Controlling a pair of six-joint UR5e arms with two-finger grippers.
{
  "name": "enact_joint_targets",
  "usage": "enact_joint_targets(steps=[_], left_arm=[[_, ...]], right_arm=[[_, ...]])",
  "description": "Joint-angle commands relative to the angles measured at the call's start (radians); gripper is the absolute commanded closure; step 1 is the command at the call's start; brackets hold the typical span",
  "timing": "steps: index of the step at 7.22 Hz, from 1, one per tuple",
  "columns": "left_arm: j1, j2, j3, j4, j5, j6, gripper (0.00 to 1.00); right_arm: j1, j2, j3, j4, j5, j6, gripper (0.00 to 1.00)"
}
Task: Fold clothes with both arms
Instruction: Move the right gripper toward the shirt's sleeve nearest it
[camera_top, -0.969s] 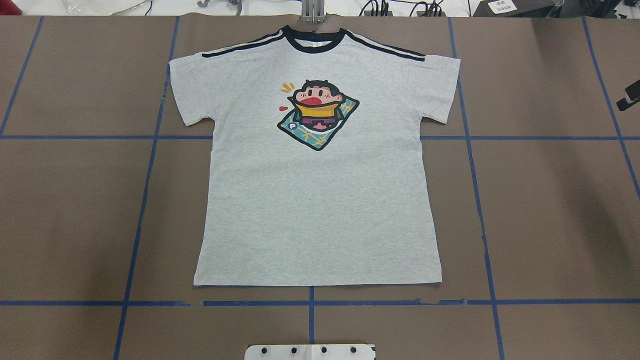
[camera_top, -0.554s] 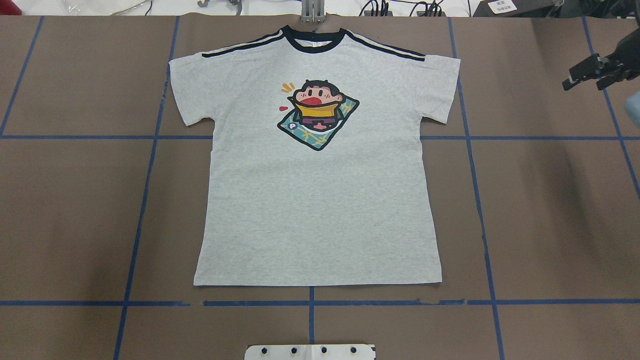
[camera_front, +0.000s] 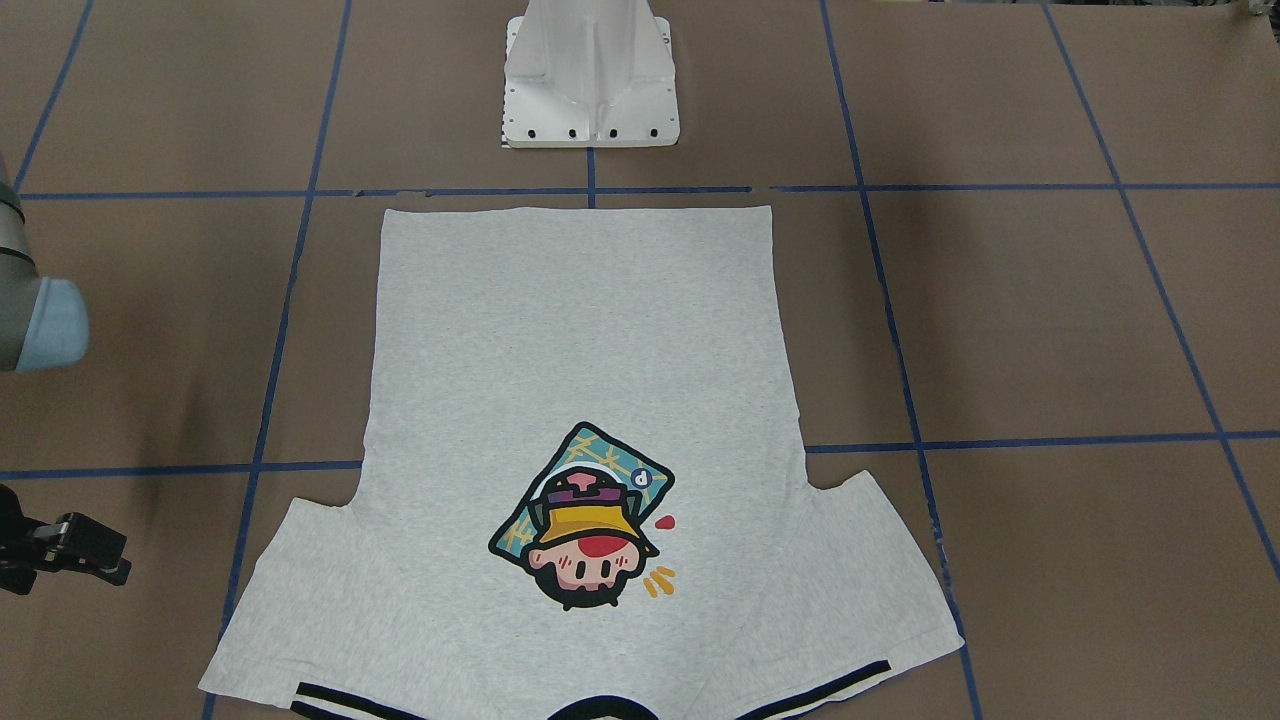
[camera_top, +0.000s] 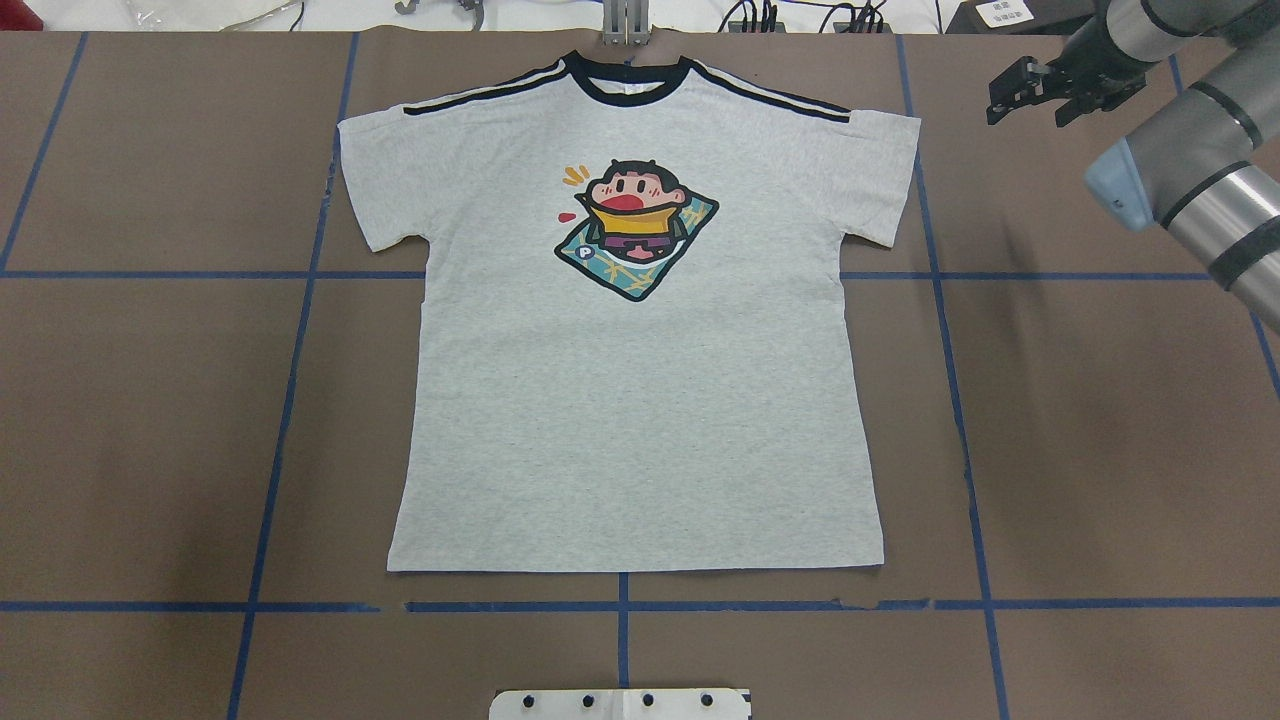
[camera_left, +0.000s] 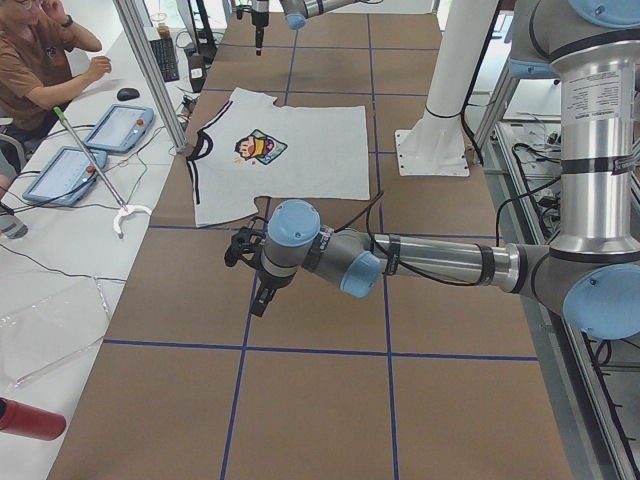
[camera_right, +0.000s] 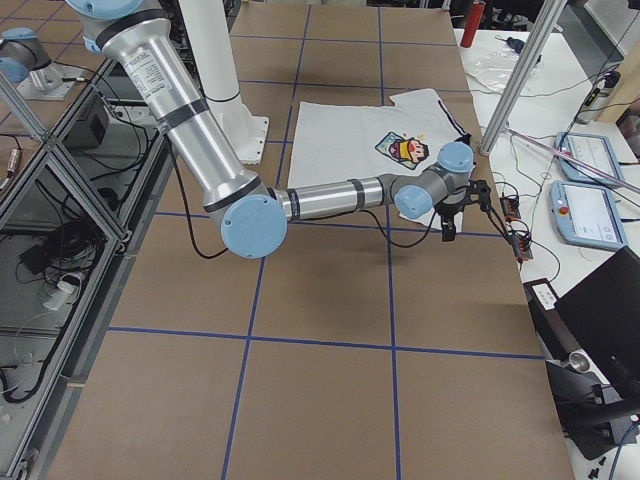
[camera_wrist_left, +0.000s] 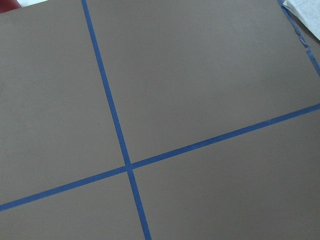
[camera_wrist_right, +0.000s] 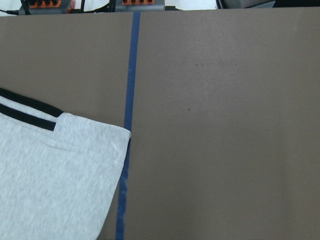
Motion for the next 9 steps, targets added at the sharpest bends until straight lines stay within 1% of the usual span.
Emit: enact_joint_targets(steps=[1,2,3,4,6,7,8,9], left_arm=[[0.002,-0.005,0.004,0.001,0.0,0.0,0.0],[0.0,-0.005,0.002,0.001,0.0,0.0,0.0],[0.0,-0.006,0.002,0.001,0.0,0.0,0.0],[0.002,-0.008,0.002,0.001,0.0,0.0,0.0],[0.002,-0.011,0.004,0.001,0.002,0.0,0.0],[0.002,-0.011,0.004,0.0,0.002,0.001,0.0],[0.002,-0.012,0.004,0.0,0.003,0.001,0.0],[0.0,-0.012,0.004,0.0,0.005,0.001,0.0]], right_arm=[[-0.052,0.107,-0.137,0.07,-0.116,0.081,0.04],[-0.078,0.136,-0.211,0.126,-0.236,0.146,0.02],[-0.098,0.161,-0.265,0.183,-0.256,0.249,0.03],[-0.115,0.176,-0.299,0.205,-0.263,0.345,0.04],[-0.132,0.176,-0.328,0.225,-0.27,0.362,0.09],[-0.132,0.178,-0.337,0.225,-0.273,0.366,0.15],[-0.145,0.191,-0.349,0.226,-0.318,0.377,0.2],[-0.149,0.236,-0.407,0.226,-0.334,0.412,0.23]])
